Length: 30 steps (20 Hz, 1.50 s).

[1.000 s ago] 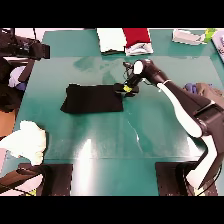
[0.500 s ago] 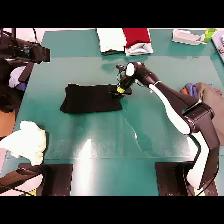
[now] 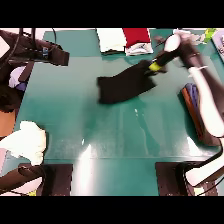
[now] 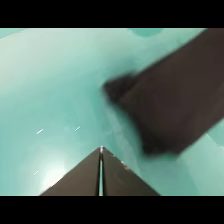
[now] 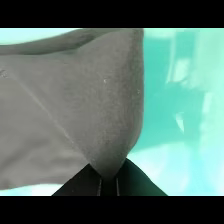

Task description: Fold the shirts.

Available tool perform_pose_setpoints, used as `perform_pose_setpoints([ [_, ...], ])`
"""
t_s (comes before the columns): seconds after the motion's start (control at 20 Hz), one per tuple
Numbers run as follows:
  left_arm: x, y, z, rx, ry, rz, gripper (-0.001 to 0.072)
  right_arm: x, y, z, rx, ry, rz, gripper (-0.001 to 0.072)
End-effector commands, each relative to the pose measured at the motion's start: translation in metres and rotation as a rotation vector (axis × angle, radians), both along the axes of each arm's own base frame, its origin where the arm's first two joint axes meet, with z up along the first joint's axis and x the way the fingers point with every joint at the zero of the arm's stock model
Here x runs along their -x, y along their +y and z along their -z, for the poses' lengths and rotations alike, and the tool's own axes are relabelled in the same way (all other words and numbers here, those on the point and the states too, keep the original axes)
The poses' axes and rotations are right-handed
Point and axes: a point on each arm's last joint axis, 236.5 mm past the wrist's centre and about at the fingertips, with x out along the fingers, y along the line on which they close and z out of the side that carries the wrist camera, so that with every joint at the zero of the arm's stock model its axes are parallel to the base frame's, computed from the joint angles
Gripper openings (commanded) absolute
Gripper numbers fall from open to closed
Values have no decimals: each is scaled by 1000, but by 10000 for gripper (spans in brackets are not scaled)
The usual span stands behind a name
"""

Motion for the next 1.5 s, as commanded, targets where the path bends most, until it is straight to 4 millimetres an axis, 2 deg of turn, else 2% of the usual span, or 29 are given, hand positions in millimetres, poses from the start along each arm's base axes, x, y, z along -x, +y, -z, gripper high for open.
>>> perform_pose_setpoints([
  [0.0,3,-20,-7,23,-28,42,25,9,-119,-53,87,-79,162,19],
  [0.15,4,-21,-7,30,-25,44,25,25,-208,-80,104,-127,337,19],
  [0.25,5,-23,-7,38,-23,48,25,38,-255,-85,105,-133,435,19],
  [0.35,5,-23,-7,45,-19,43,25,50,-289,-85,102,-126,511,19],
  [0.5,5,-25,-8,56,-17,45,25,61,-322,-86,109,-136,584,19],
  [0.6,6,-26,-8,61,-15,47,25,66,-332,-87,104,-139,610,20],
  [0.7,7,-28,-8,68,-12,51,25,63,-331,-97,54,-180,621,19],
  [0.8,7,-28,-8,70,-11,51,25,57,-329,-126,20,-288,630,19],
  [0.9,7,-28,-8,70,-10,52,25,58,-328,-159,22,-392,637,19],
  [1.0,7,-28,-7,70,-9,53,25,69,-329,-192,27,-477,653,19],
  [1.1,7,-28,-8,69,-10,53,25,85,-329,-208,37,-497,656,19],
  [1.25,8,-28,-7,70,-6,54,25,120,-331,-204,78,-417,632,19],
  [1.35,8,-28,-7,69,-6,54,25,145,-334,-188,90,-317,616,19],
  [1.45,9,-28,-6,67,-2,55,26,176,-352,-164,164,-207,654,19],
])
